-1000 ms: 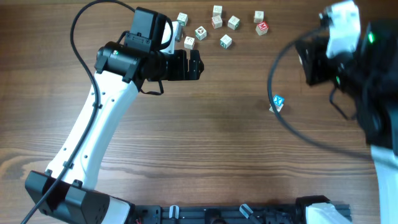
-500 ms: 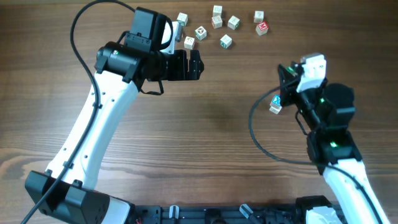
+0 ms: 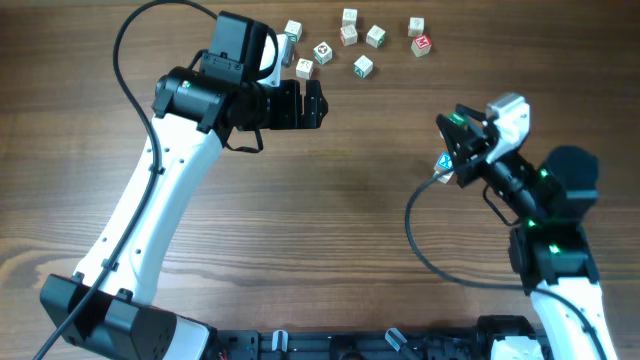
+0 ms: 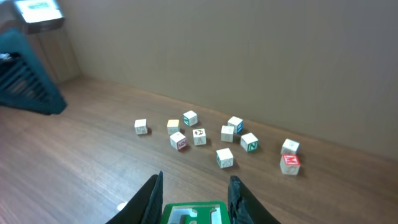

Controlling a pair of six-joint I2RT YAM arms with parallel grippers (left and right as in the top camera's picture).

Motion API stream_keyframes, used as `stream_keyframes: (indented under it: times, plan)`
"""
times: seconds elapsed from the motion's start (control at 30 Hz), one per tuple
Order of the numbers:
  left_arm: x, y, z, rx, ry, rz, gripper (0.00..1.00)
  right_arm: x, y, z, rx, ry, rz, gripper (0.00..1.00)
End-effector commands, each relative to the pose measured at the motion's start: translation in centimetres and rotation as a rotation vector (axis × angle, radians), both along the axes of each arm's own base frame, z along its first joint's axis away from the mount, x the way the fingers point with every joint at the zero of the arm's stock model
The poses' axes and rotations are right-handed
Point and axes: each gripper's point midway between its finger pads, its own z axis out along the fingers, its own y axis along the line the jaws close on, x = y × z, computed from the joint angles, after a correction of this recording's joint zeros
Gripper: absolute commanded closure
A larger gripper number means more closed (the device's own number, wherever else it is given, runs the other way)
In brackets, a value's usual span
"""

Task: Form a tower
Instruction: 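Carry the block over the stack and place it on top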

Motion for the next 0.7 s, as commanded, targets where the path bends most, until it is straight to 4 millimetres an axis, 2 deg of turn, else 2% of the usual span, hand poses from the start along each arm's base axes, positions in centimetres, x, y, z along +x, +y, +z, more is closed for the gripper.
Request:
stream_keyframes:
  times: [0.0,0.13,0.3,0.37,0.43,0.57,0.67]
  plan:
    - [-0.2,-0.3,-0.1,-0.009,0.011,-0.006,0.0,-1.3,0.8,-1.7,-0.038,-0.028,0.079,0.95]
    - [-0.2,-0.3,-0.1,-0.009,0.011,-0.006,0.0,-2.3,2.3,-3.4,-0.022,-0.188,0.181,0.96]
    - [-0.2,-0.3,-0.1,-0.009,0.011,-0.006,0.0,-2.1,2.2,-6.7,0.024,-0.201,0.176,0.96]
    - [-0.2,-0.3,-0.1,-0.01,0.01,-0.006,0.0,-1.1,1.7,-7.9,0.024,-0.181,0.16,0.96]
    - [-0.2,-0.3,-0.1,-0.009,0.011,-0.006,0.0,0.2,0.3,-8.8,0.069,-0.168,0.12,0.96]
    - [-0.2,-0.3,-0.1,-0.01,0.01,-0.006,0.0,1.1,-1.5,-10.5,0.116,-0.136,0.102,0.96]
    - [-0.2,-0.3,-0.1,-0.009,0.011,-0.006,0.0,1.1,-1.6,-11.2,0.123,-0.147,0.133,0.96]
